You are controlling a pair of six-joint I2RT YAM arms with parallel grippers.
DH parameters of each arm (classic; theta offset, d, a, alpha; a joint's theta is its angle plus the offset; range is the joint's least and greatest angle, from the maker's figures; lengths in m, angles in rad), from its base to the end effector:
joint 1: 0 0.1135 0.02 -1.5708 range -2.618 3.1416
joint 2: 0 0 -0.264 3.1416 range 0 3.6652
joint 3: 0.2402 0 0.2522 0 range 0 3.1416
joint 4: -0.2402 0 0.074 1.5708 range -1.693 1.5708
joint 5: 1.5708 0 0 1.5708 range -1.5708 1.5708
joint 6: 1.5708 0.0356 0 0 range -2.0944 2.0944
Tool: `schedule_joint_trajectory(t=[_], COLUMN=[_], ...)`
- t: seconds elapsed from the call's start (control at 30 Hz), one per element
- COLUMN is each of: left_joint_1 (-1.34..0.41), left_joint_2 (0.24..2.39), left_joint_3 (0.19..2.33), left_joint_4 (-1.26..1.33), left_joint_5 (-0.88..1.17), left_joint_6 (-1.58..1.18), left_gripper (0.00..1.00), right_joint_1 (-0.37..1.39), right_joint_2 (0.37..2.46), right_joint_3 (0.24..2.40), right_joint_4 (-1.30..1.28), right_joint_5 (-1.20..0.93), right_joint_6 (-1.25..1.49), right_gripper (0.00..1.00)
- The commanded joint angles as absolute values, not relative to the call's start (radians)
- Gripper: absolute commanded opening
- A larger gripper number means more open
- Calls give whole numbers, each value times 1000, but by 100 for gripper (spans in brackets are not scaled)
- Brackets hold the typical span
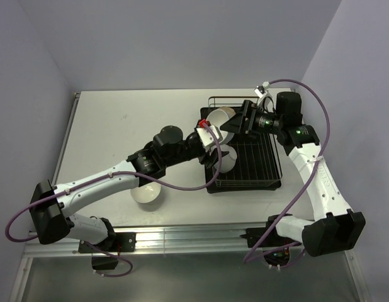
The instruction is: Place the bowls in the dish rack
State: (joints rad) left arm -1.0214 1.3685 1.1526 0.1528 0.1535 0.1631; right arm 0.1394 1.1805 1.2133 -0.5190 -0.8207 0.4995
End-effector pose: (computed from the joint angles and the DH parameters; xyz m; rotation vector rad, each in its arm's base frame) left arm 0.1667 -0.2826 0.3714 1.0428 1.3317 -0.7770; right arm 0.2433 0.0604 0.3797 -0.1610 2.1052 1.2300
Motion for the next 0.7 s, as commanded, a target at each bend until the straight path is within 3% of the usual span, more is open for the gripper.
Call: schedule_joint_trajectory(t=[0.0, 0.2, 0.3, 0.67], left_joint_1=[-1023, -1022, -1017, -911], left_joint_2=[1367, 1347, 1338, 1391], left_joint_3=[1203, 1204, 1210, 1391], left_joint_4=[163, 132, 112, -144], left_joint_5=[183, 170, 172, 187], left_joint_6=[152, 147, 130, -84], left_gripper=[71, 85, 100, 99], right_joint_1=[104, 15, -47, -137], right_joint_2=[1146, 1149, 1144, 1154], right_joint_3=[1216, 1243, 1246, 1247], right_joint_4=[-494, -633, -692, -859], right_joint_5=[-816, -782, -775, -614], right_joint_6=[486, 333, 267, 49], right_gripper=[0, 0, 0, 0])
